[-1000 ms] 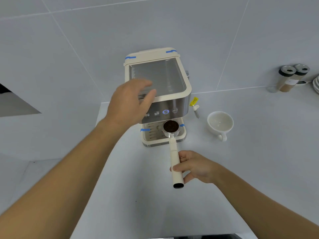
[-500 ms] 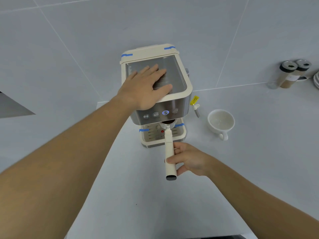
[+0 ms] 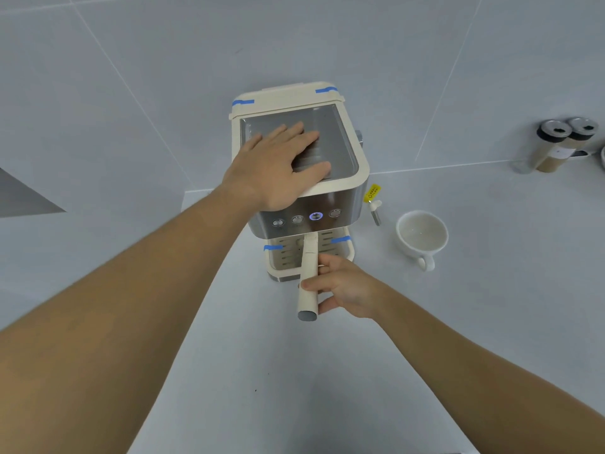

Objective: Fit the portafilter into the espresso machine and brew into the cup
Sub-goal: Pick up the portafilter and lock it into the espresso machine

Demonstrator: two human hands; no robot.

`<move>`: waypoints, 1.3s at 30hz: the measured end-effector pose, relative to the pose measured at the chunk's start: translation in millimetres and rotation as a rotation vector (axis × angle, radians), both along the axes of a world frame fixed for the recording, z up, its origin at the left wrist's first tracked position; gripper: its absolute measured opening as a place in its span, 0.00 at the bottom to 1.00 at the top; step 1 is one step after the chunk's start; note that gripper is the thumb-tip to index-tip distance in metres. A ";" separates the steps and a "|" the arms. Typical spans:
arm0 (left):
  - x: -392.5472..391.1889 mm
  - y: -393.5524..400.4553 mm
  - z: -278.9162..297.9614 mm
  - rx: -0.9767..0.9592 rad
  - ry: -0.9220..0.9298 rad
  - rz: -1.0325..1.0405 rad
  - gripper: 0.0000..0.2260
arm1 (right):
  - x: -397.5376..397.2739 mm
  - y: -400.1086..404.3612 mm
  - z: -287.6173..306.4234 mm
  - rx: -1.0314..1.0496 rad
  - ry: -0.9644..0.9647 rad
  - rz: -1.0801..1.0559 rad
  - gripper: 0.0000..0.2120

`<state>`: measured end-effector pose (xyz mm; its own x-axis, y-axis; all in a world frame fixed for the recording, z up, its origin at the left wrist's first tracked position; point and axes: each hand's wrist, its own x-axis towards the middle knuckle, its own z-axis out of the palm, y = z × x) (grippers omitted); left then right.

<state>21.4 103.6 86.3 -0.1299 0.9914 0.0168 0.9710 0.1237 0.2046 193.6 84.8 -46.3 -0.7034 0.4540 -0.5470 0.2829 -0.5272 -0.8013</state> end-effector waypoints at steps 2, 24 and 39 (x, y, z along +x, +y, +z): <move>0.6 -0.3 0.2 0.002 -0.006 0.003 0.31 | -6.4 -0.4 0.5 0.010 0.009 -0.008 0.16; 1.7 -0.5 0.9 0.034 -0.036 0.019 0.30 | -70.7 -26.3 -8.4 -0.090 0.168 -0.260 0.20; -0.1 0.3 0.8 0.040 -0.053 0.019 0.30 | -74.7 -30.3 -18.0 -0.125 0.202 -0.306 0.23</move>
<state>21.3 103.9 87.2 -0.1505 0.9874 0.0487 0.9562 0.1329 0.2609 119.0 54.5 -64.3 -0.6452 0.5977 -0.4759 -0.0594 -0.6603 -0.7487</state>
